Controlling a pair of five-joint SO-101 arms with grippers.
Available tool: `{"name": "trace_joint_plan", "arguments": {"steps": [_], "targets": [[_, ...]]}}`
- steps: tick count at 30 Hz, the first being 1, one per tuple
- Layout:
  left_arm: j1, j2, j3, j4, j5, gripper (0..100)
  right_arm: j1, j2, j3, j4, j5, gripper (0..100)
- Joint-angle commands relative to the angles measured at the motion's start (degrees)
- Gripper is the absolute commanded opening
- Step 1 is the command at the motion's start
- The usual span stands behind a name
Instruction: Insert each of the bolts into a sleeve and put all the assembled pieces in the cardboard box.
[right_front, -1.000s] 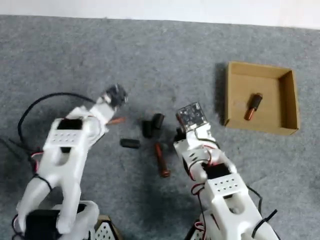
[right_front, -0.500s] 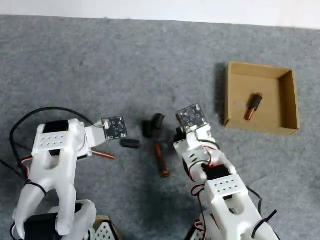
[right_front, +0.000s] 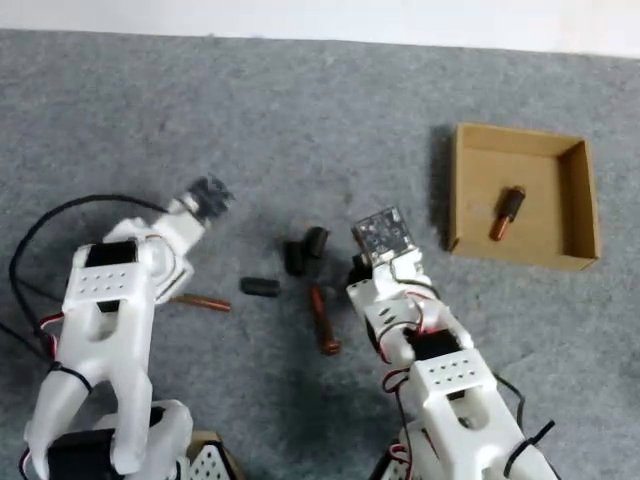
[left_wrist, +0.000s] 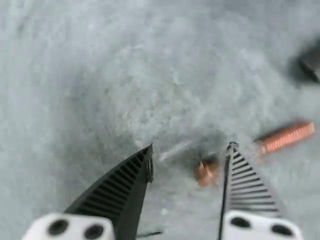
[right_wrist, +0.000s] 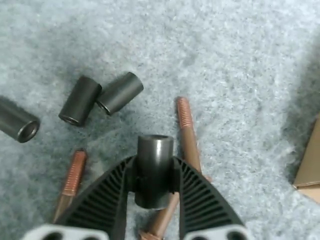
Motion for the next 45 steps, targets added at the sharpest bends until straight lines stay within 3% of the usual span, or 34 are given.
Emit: {"name": "trace_joint_plan", "arguments": {"steps": [1, 4, 6, 11, 15, 20, 29, 45], "targets": [[-0.8, -2.1, -0.9, 0.4, 37.5, 22, 0.5, -1.0, -0.4, -1.8, 0.6, 0.5], [-0.3, -2.1, -0.6, 6.5, 59.3, 22, 0.5, -1.0, -0.4, -1.8, 0.6, 0.5], [1.6, -2.1, -0.4, 10.1, 67.4, 22, 0.5, -1.0, -0.4, -1.8, 0.6, 0.5], [2.9, -2.1, -0.2, 16.6, 78.7, 22, 0.5, -1.0, -0.4, -1.8, 0.6, 0.5], [2.7, -1.6, -0.2, 17.1, 87.3, 22, 0.5, -1.0, -0.4, -1.8, 0.6, 0.5], [2.9, -1.5, 1.1, 15.7, 92.7, 22, 0.5, -1.0, -0.4, -1.8, 0.6, 0.5], [2.9, -1.5, 9.3, -2.1, 100.4, 22, 0.5, -1.0, -0.4, -1.8, 0.6, 0.5], [2.7, 0.0, 9.2, -2.9, 100.7, 22, 0.5, -1.0, -0.3, -1.5, 0.6, 0.5]]}}
